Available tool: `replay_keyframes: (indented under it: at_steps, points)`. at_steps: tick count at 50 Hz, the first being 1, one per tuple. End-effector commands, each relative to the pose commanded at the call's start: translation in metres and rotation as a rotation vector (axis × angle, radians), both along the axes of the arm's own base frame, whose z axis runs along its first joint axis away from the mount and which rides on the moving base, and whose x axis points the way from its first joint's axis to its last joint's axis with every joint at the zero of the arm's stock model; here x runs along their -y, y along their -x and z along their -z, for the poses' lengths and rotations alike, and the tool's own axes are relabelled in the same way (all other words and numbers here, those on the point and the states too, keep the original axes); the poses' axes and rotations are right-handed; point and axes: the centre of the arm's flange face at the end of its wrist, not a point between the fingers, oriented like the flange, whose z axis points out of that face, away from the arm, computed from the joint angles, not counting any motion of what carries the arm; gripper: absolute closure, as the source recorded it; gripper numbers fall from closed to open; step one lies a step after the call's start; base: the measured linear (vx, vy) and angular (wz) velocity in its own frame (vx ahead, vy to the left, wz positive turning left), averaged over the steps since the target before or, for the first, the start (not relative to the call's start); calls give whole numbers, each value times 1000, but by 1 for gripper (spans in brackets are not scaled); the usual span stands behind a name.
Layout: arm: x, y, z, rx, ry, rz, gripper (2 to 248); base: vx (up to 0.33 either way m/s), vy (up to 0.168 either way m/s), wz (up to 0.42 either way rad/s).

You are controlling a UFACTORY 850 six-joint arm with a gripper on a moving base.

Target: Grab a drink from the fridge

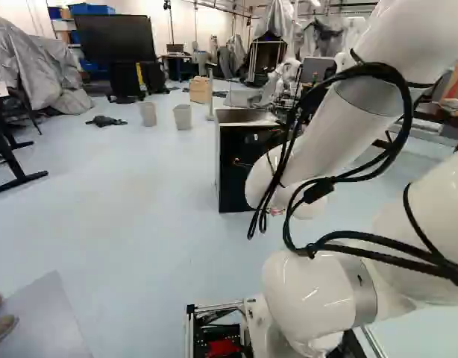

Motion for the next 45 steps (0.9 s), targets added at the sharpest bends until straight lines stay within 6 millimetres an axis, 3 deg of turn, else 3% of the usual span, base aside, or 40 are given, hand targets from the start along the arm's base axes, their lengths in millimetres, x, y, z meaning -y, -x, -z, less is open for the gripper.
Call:
replay_keyframes:
  at_steps: [45]
  points:
    - [0,0,0,0,0,0,3,45,9,-8]
